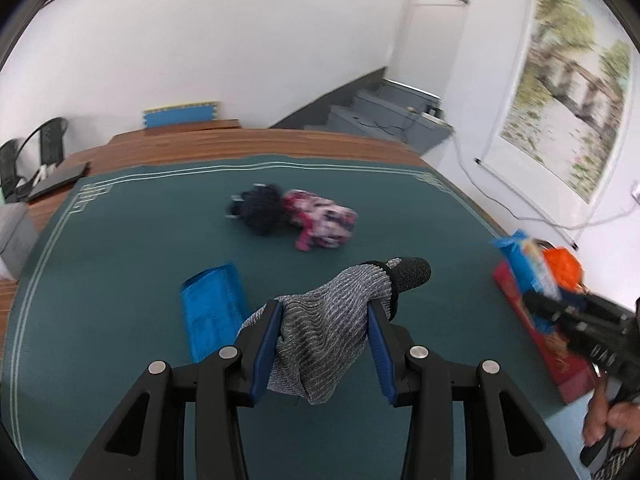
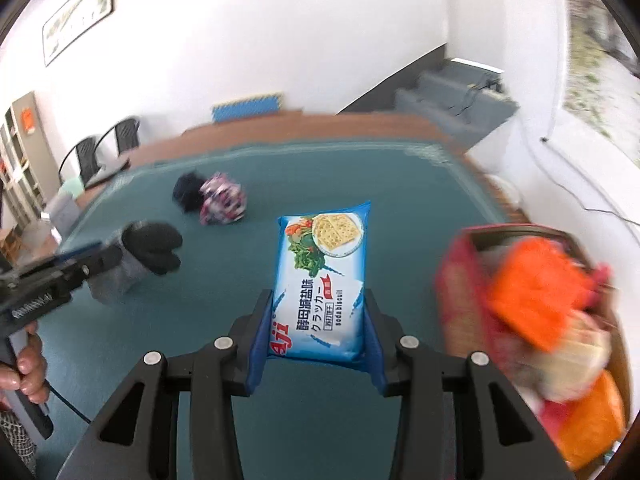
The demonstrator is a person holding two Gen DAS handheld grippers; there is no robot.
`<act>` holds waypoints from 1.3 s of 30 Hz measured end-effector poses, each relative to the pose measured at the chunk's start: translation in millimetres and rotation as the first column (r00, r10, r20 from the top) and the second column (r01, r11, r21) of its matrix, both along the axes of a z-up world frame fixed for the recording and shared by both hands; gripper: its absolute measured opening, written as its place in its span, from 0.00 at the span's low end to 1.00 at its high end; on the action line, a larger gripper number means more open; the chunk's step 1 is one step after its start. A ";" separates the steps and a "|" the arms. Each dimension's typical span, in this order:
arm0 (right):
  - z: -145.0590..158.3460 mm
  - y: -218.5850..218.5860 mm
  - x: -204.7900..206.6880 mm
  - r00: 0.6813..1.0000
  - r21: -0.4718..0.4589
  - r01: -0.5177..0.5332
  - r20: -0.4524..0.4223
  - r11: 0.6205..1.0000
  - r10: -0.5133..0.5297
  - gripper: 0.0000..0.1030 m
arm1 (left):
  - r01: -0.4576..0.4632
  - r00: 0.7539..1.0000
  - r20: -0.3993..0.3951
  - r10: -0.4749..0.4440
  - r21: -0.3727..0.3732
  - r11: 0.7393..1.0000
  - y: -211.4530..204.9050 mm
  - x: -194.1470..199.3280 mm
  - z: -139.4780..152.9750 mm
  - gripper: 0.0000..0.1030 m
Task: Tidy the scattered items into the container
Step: 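Carry the sock and biscuit packet into the red tin and open both grippers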
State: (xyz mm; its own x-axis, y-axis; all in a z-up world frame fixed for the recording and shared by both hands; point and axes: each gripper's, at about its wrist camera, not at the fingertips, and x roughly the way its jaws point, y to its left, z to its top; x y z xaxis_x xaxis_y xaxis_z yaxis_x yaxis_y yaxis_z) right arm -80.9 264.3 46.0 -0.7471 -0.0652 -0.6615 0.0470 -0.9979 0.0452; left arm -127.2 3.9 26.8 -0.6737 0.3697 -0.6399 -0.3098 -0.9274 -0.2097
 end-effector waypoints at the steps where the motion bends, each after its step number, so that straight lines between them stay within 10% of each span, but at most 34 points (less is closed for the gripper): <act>1: 5.1 13.2 9.2 1.000 -0.002 0.019 -0.013 1.000 -0.019 0.43 | 0.021 1.000 -0.001 -0.021 -0.001 1.000 10.2 4.9 2.1 0.43; 22: 35.1 203.9 99.4 0.945 -0.066 0.310 -0.087 0.948 -0.315 0.43 | 0.424 0.905 -0.004 -0.426 0.094 0.901 240.2 81.3 38.5 0.43; 39: 41.9 211.9 58.4 0.979 -0.137 0.189 -0.047 0.972 -0.197 0.43 | 0.521 0.853 -0.070 -0.517 0.060 0.852 253.4 96.6 38.3 0.55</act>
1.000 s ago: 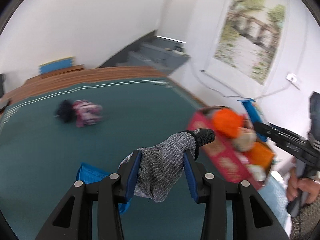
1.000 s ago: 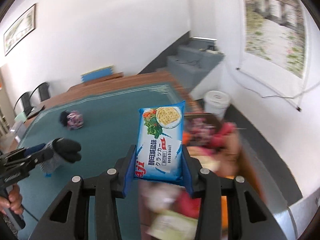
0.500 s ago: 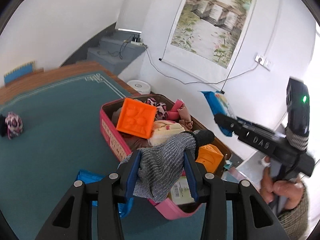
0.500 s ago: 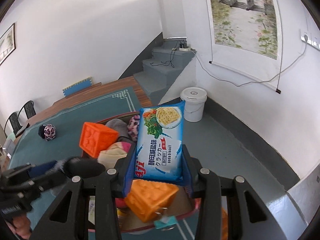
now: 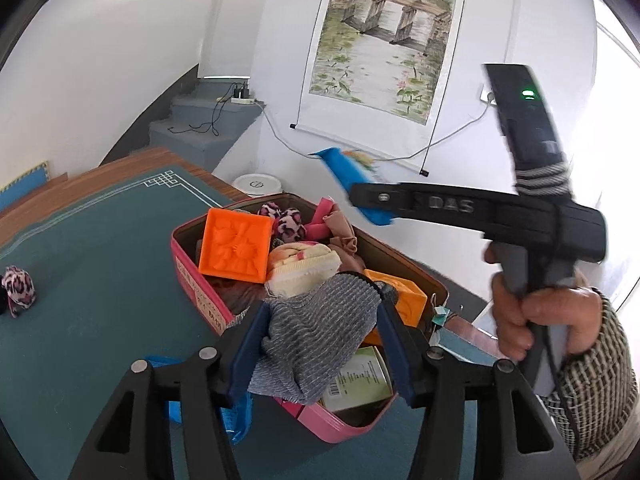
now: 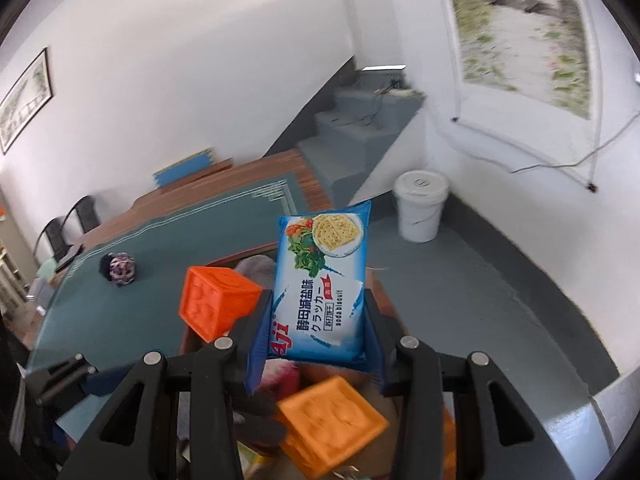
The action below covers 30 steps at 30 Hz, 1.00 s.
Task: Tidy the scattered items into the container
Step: 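Carry the sock and biscuit packet into the red tin and open both grippers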
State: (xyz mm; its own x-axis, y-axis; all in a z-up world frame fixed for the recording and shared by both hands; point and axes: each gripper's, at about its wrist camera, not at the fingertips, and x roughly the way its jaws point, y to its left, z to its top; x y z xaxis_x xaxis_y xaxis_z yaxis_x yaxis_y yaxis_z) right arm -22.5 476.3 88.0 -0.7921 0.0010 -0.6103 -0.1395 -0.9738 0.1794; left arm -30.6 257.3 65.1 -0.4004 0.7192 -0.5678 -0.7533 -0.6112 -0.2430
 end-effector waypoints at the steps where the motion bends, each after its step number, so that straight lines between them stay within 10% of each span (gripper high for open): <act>1: -2.0 -1.1 -5.8 1.000 -0.006 -0.011 0.017 1.000 0.011 0.43 | 0.006 1.000 0.003 -0.006 0.007 1.000 -0.8 0.3 0.2 0.55; 18: -18.8 -13.0 -3.8 0.997 0.053 0.010 0.078 0.999 -0.014 0.61 | -0.053 0.986 0.168 0.018 0.204 0.978 -52.3 -24.9 6.9 0.58; 30: -32.2 -55.4 20.2 0.991 0.127 -0.111 0.085 0.986 0.100 0.66 | -0.087 0.973 0.227 0.045 0.181 0.980 -71.6 -19.2 -8.5 0.58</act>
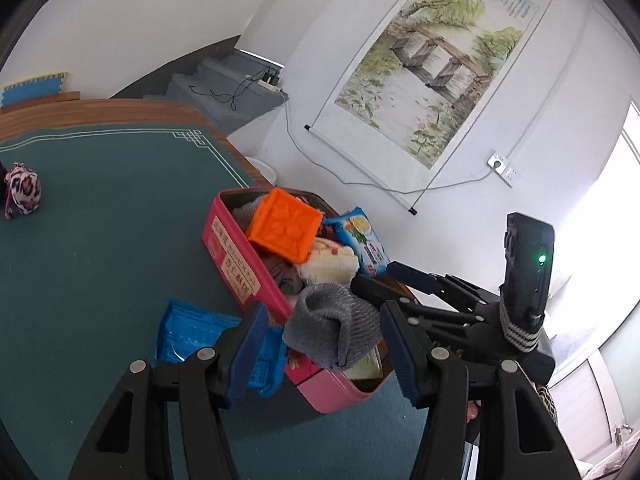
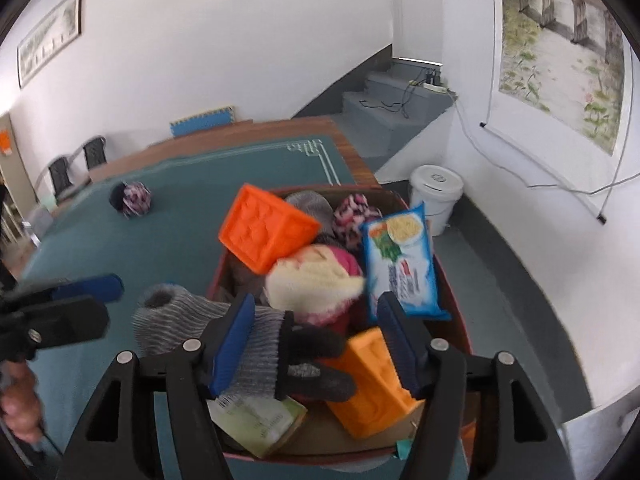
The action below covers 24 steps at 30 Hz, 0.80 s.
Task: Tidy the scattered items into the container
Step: 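Carry the sock and biscuit packet into the red tin and open both grippers, then move the left gripper past the blue packet to the navy knit hat and grasp it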
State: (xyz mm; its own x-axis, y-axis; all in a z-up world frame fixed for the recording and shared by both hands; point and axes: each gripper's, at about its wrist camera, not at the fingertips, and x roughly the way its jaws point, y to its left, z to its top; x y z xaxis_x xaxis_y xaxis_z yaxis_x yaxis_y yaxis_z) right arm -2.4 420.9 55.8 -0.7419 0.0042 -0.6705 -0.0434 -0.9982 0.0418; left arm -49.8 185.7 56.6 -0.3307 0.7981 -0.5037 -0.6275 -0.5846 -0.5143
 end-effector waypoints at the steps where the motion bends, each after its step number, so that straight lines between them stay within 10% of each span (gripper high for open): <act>1: -3.3 -0.2 2.1 1.000 0.007 0.001 0.005 1.000 -0.001 0.66 | 0.001 1.000 0.000 -0.001 -0.003 1.000 0.5 0.8 -0.4 0.58; 24: 30.2 -47.0 48.2 0.987 0.084 -0.034 -0.155 0.996 0.047 0.68 | -0.172 0.984 0.030 0.174 -0.053 0.984 -67.1 -21.0 -10.4 0.58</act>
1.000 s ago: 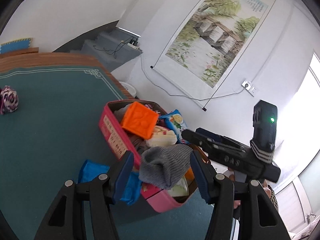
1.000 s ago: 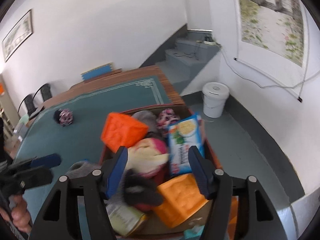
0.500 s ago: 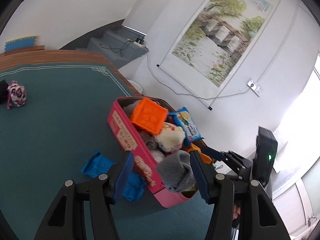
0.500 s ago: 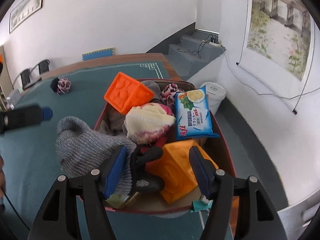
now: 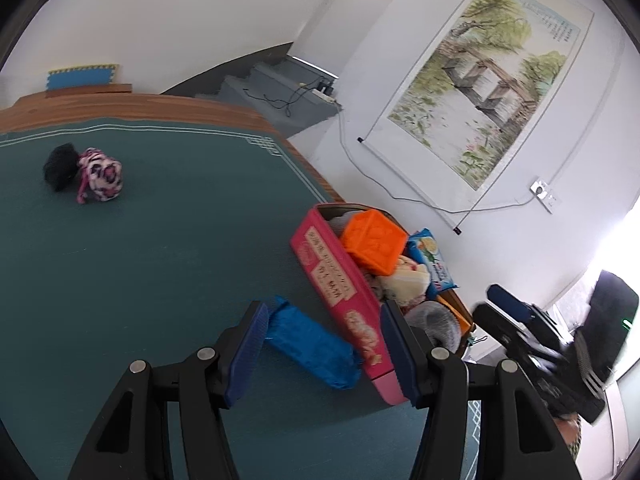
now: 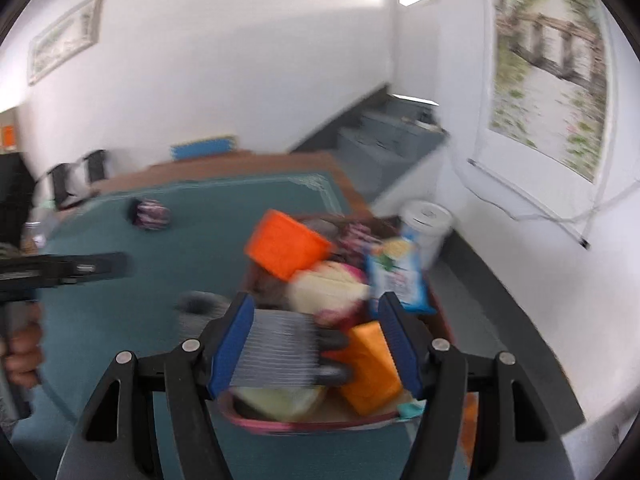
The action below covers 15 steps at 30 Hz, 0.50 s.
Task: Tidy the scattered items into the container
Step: 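Move the left gripper past the blue packet to the navy knit hat and grasp it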
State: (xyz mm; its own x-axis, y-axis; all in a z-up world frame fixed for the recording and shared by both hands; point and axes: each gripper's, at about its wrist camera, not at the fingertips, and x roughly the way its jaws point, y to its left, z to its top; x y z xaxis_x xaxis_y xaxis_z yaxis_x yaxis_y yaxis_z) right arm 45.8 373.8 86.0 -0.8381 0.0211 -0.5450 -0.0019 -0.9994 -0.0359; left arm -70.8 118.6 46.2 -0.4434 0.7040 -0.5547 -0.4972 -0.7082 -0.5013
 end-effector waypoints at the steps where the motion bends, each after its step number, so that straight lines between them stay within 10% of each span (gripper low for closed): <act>1: 1.1 -9.0 3.2 0.999 0.007 -0.036 -0.006 0.999 0.036 0.69 | -0.003 1.000 0.003 0.003 -0.002 1.000 -2.3 -0.3 -1.3 0.58; 6: -13.3 -53.2 0.8 0.990 0.147 -0.141 0.041 0.979 0.137 0.75 | -0.018 1.000 0.017 0.018 -0.004 1.000 -10.9 0.1 -5.7 0.58; 15: -31.1 2.7 -35.4 0.986 0.138 0.129 0.090 0.982 -0.142 0.75 | -0.021 0.999 0.029 0.021 -0.006 1.000 -17.6 -1.2 -11.4 0.58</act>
State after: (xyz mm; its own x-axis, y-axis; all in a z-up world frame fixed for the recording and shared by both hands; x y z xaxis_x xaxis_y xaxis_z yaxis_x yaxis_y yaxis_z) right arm 10.4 376.5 54.9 -0.7646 0.2075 -0.6102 -0.1267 -0.9767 -0.1734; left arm -72.0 101.0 34.8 -0.4413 0.6918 -0.5715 -0.4674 -0.7209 -0.5117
